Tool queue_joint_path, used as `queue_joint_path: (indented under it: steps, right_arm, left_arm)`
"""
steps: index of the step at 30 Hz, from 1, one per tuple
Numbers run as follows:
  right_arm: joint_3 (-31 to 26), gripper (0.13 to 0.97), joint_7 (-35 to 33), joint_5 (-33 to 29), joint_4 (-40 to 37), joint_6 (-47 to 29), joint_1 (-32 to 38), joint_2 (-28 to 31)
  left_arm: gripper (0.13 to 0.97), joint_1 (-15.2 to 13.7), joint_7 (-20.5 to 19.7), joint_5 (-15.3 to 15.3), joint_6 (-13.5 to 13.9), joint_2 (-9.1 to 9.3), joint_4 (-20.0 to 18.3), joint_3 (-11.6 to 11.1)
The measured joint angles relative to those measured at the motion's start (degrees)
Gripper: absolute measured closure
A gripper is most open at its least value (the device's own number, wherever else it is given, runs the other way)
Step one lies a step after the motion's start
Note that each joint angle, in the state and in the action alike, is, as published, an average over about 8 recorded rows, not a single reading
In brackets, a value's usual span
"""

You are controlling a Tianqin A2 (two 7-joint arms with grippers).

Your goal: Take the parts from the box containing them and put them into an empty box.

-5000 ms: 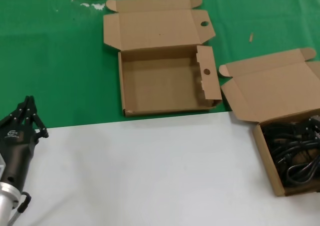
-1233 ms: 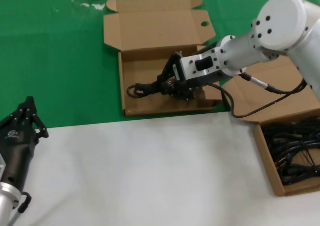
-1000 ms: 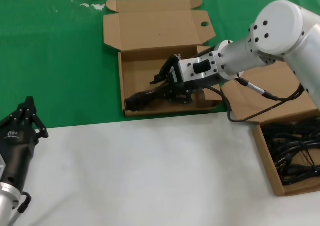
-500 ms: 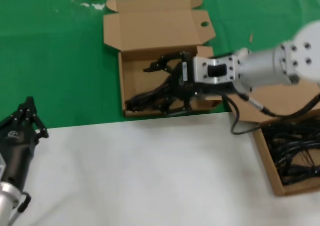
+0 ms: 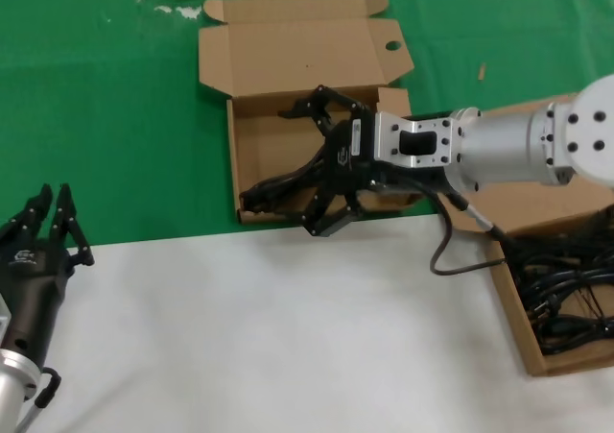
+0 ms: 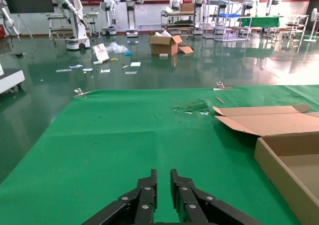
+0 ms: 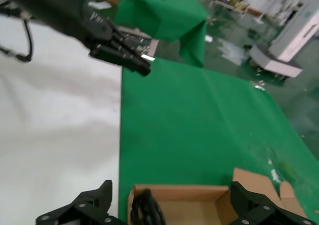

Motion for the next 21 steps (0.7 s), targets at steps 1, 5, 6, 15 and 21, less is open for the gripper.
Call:
queue_joint_path:
  steps: [1, 5, 6, 15, 21]
  right_arm:
    - [0.3, 0.361, 0.0, 0.3, 0.2, 0.6, -0.6, -0.1]
    - [1.8, 0.299, -0.2, 1.6, 0.9, 3.5, -3.0, -0.6]
    - [2.2, 0.283, -0.3, 1.9, 1.1, 4.2, -3.7, -0.7]
    - [5.8, 0.176, -0.7, 5.2, 3.1, 11.4, -9.9, -1.9]
    - [8.2, 0.133, -1.0, 7.4, 4.4, 16.2, -14.1, -2.6]
  left_arm:
    - [0.913, 0.0, 0.0, 0.0, 0.0, 0.00, 0.0, 0.0]
    - [0.875, 0.0, 0.0, 0.0, 0.0, 0.00, 0.0, 0.0]
    - [0.865, 0.0, 0.0, 0.0, 0.0, 0.00, 0.0, 0.0]
    - [0.721, 0.0, 0.0, 0.0, 0.0, 0.00, 0.0, 0.0]
    - [0.590, 0.0, 0.0, 0.0, 0.0, 0.00, 0.0, 0.0]
